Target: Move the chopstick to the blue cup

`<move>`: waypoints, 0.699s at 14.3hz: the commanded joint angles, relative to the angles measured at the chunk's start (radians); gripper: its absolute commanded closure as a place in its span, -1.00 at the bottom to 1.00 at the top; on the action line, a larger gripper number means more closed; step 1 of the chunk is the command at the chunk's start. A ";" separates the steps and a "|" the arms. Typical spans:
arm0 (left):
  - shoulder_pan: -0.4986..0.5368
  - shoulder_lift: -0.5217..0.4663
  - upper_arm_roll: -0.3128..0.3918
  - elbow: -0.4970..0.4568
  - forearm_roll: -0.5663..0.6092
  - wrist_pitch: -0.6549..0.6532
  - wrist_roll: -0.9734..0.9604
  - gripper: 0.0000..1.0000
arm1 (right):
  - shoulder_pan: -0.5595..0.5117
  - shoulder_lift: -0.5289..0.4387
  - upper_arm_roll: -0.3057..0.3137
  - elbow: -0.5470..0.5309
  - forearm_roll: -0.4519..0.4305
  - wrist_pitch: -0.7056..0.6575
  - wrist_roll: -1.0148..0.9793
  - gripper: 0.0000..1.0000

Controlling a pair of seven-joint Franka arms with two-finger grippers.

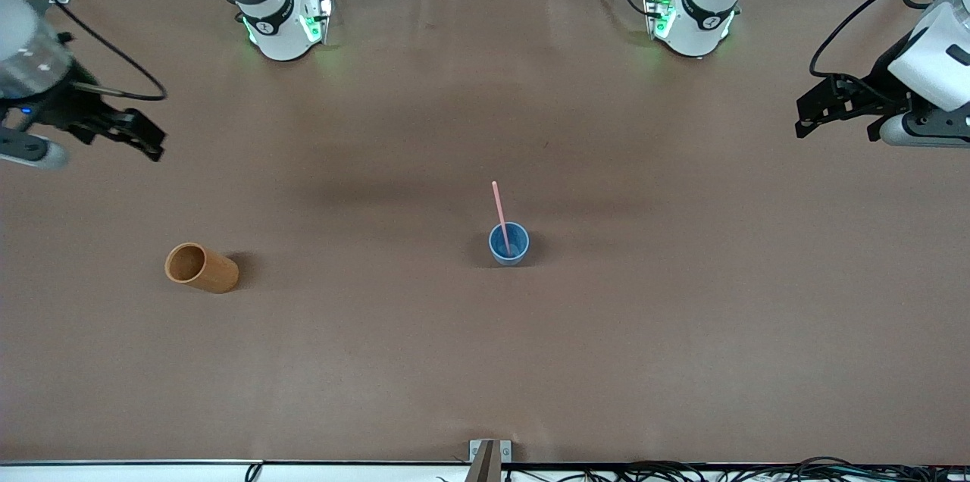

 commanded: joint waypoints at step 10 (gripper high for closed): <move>0.008 0.015 -0.003 0.026 -0.012 -0.002 0.019 -1.00 | -0.144 0.002 0.031 0.141 0.085 -0.112 -0.238 -1.00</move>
